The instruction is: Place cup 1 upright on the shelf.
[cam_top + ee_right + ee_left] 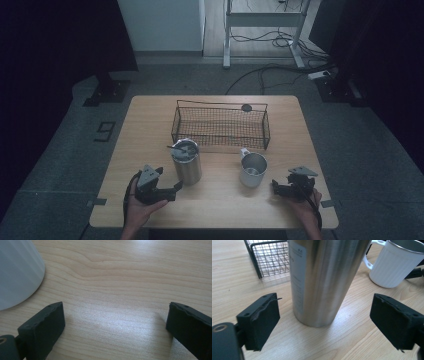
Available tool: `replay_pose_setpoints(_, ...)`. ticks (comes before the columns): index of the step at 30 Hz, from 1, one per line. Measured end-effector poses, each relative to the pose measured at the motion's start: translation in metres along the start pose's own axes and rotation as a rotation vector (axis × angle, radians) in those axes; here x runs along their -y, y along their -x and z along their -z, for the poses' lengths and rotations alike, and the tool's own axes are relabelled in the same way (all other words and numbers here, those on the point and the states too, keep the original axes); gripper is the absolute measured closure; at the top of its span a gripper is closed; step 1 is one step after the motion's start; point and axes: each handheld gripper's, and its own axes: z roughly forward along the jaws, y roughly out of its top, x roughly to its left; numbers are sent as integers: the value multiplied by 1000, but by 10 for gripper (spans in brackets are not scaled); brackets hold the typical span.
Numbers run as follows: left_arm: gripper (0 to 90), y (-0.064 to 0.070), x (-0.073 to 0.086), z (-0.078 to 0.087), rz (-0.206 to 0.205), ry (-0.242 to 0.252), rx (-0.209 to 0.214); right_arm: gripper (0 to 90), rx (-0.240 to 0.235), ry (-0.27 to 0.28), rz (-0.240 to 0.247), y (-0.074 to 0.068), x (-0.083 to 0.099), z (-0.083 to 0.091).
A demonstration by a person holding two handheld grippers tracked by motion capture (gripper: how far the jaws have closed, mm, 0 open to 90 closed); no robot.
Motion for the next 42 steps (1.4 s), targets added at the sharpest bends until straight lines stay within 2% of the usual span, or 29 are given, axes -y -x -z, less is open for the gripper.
replay_pose_setpoints(13, 13, -1, -10, -13, 2, -2, 7, 18, 1, 0, -1, 0, 0, 0)
replay_pose_setpoints(18, 1, -4, -20, -19, 2, -12, 7, 18, 1, 0, -1, 0, 0, 0)
replay_pose_setpoints(42, 0, -4, -34, -48, 3, -13, 5, 22, 3, 2, -4, 0, 0, 0)
